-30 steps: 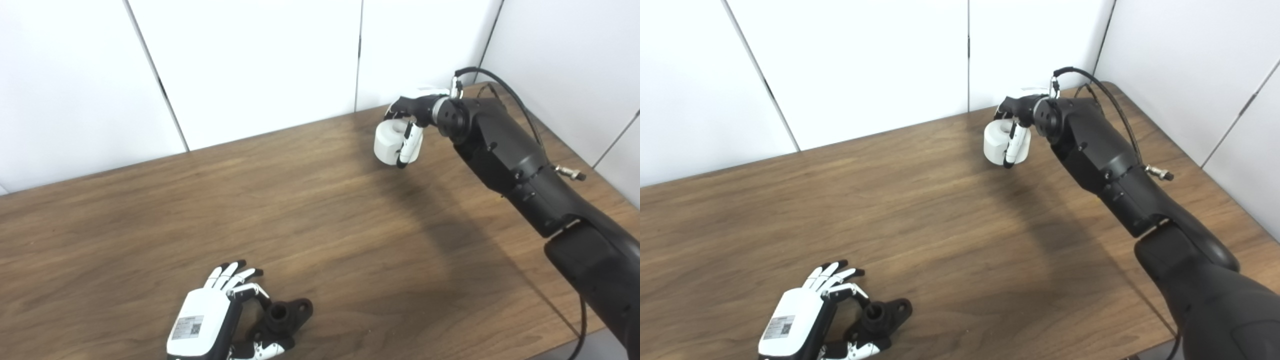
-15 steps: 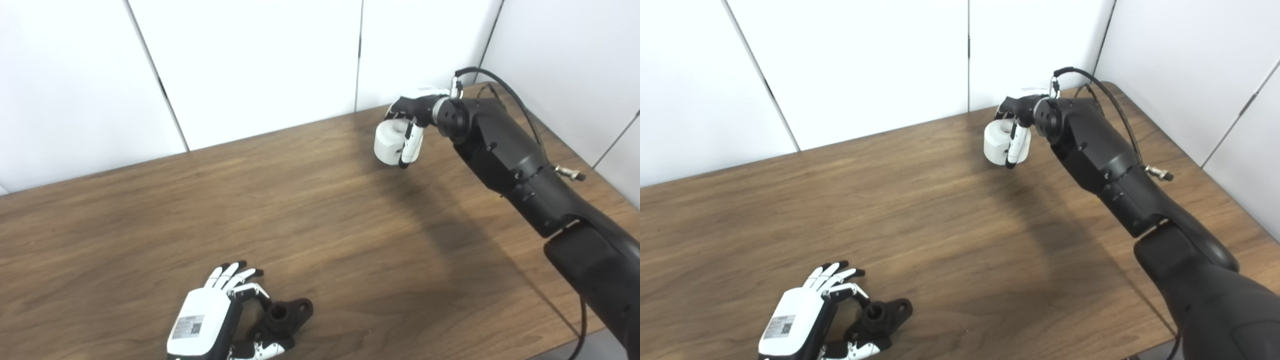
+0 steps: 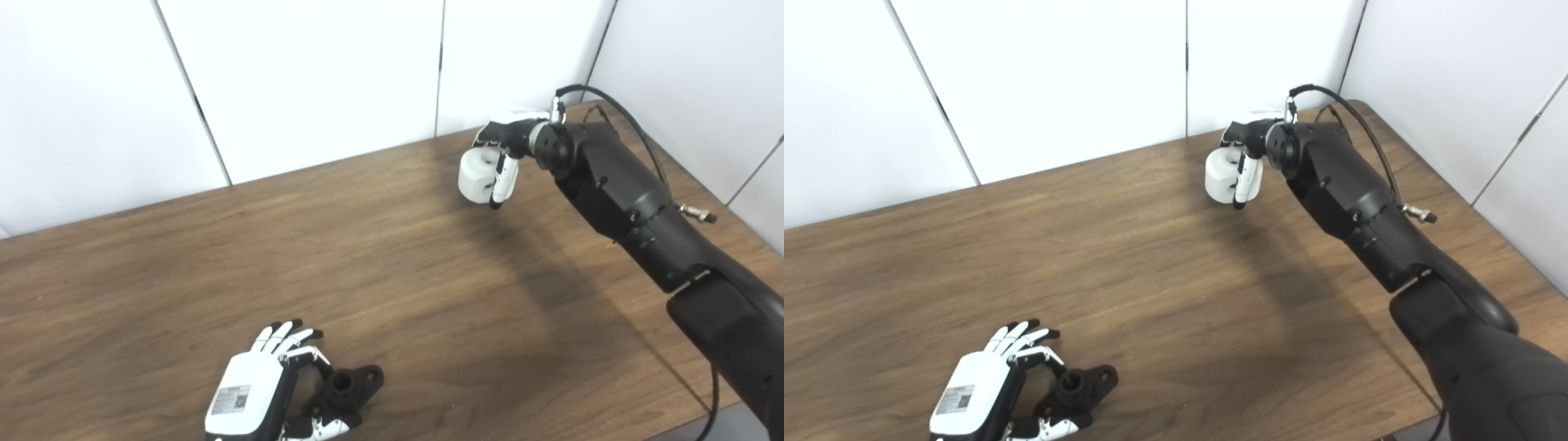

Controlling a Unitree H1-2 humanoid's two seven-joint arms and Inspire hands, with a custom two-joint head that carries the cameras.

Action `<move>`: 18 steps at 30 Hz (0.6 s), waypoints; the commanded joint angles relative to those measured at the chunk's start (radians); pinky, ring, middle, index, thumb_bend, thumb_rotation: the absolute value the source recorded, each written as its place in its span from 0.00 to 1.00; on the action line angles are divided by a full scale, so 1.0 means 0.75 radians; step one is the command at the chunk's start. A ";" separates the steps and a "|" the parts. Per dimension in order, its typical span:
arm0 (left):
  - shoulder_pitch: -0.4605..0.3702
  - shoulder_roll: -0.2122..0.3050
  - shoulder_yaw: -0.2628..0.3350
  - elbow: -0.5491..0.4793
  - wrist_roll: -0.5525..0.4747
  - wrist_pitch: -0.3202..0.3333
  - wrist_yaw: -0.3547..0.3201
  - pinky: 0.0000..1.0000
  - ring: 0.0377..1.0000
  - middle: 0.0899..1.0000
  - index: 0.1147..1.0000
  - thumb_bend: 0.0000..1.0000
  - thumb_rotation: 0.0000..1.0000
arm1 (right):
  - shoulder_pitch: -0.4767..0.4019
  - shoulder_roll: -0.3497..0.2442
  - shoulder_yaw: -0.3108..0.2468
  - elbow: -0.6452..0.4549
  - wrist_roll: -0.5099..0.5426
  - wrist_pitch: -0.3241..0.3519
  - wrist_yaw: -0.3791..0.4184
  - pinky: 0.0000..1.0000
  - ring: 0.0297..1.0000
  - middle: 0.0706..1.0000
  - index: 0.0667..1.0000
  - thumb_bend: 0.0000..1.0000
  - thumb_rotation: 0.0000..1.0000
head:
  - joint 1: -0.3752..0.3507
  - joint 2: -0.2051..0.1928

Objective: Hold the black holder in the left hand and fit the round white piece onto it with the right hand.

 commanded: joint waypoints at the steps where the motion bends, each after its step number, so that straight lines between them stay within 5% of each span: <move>1: 0.052 0.023 -0.034 0.069 0.073 0.065 -0.145 0.96 0.92 0.81 0.42 0.52 0.07 | -0.049 -0.019 -0.019 -0.032 0.005 0.008 -0.040 0.60 0.65 0.69 0.73 0.85 0.07 | -0.001 0.000; 4: 0.052 0.023 -0.034 0.070 0.070 0.065 -0.140 0.96 0.92 0.81 0.42 0.52 0.07 | -0.047 -0.013 -0.018 -0.027 0.008 0.006 -0.055 0.51 0.58 0.64 0.72 0.86 0.06 | -0.001 0.000; 12: 0.054 0.023 -0.034 0.065 0.072 0.063 -0.136 0.96 0.92 0.81 0.42 0.52 0.07 | -0.036 -0.010 -0.019 -0.031 0.037 -0.019 -0.098 0.49 0.53 0.59 0.64 0.84 0.02 | 0.005 0.005; 15: 0.054 0.023 -0.034 0.063 0.073 0.067 -0.140 0.96 0.92 0.81 0.42 0.52 0.07 | -0.030 -0.013 -0.023 -0.031 0.062 -0.035 -0.117 0.49 0.50 0.45 0.53 0.60 0.00 | 0.003 0.008; 18: 0.054 0.023 -0.035 0.061 0.075 0.066 -0.138 0.96 0.92 0.81 0.42 0.52 0.07 | -0.022 -0.017 -0.026 -0.034 0.074 -0.038 -0.142 0.49 0.50 0.46 0.46 0.54 0.00 | 0.004 0.007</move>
